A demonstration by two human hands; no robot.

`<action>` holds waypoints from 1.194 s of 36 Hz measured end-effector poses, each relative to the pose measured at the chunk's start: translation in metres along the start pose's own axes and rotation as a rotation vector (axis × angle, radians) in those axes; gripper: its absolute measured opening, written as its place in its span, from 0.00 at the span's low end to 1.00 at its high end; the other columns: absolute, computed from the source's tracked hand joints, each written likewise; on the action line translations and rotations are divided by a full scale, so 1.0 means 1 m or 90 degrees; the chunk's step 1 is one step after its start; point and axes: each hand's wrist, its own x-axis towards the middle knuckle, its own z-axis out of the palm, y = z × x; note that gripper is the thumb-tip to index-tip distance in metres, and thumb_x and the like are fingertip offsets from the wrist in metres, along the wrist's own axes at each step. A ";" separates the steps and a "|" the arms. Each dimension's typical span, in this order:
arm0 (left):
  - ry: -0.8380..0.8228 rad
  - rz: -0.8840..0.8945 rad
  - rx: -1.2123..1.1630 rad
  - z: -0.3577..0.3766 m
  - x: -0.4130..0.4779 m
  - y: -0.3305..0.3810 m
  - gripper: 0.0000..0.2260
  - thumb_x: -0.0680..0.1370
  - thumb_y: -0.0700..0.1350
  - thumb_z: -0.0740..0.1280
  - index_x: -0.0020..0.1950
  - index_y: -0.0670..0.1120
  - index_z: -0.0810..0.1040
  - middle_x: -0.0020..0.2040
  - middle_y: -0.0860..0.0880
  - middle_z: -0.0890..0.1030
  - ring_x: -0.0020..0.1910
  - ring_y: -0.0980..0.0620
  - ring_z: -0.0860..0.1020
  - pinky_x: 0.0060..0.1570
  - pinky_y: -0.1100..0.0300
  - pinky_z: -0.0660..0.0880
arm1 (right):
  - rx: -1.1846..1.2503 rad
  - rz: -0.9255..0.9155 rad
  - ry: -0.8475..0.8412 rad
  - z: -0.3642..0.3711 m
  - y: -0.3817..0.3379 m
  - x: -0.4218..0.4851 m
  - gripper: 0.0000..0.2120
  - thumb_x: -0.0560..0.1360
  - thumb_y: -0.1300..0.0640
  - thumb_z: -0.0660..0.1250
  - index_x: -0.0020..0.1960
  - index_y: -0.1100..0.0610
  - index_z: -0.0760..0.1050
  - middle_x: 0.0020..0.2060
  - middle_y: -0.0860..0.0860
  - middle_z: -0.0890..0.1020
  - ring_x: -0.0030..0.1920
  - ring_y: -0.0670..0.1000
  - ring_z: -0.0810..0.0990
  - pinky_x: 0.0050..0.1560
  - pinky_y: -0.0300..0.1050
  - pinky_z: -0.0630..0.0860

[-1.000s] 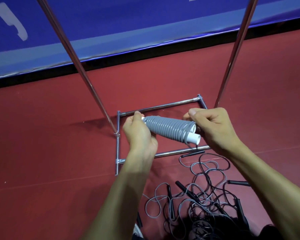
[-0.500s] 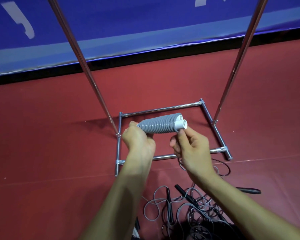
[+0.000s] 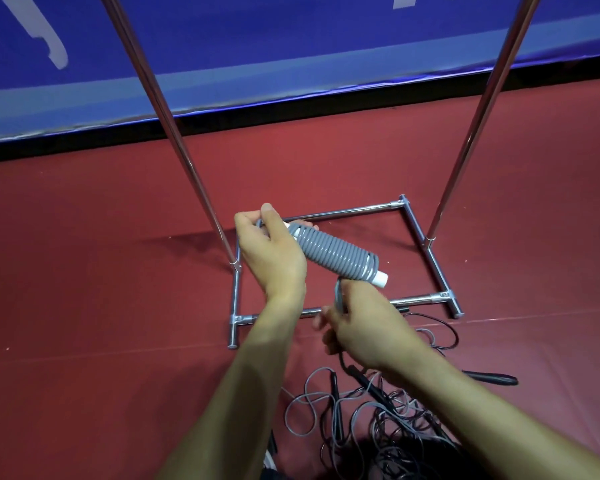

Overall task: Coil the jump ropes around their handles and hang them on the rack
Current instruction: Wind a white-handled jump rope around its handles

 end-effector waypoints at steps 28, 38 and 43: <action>-0.374 0.132 0.013 -0.003 -0.025 0.010 0.07 0.79 0.48 0.61 0.42 0.50 0.67 0.30 0.51 0.81 0.30 0.50 0.78 0.33 0.57 0.74 | 0.059 -0.275 0.084 -0.065 -0.016 0.004 0.07 0.74 0.61 0.72 0.38 0.60 0.82 0.28 0.51 0.81 0.27 0.43 0.72 0.31 0.39 0.71; -0.501 -0.017 -0.096 -0.001 -0.026 0.018 0.07 0.78 0.46 0.63 0.41 0.48 0.68 0.29 0.58 0.70 0.29 0.59 0.66 0.32 0.63 0.65 | -0.061 -0.393 0.233 -0.054 -0.007 0.013 0.07 0.72 0.53 0.69 0.42 0.58 0.79 0.46 0.49 0.75 0.47 0.42 0.73 0.49 0.29 0.66; -0.532 -0.101 -0.147 -0.002 -0.026 0.024 0.04 0.79 0.41 0.63 0.44 0.46 0.73 0.36 0.51 0.75 0.35 0.55 0.72 0.37 0.64 0.71 | -0.062 -0.410 0.265 -0.051 -0.004 0.015 0.02 0.73 0.57 0.68 0.42 0.55 0.76 0.50 0.49 0.75 0.50 0.35 0.72 0.50 0.23 0.63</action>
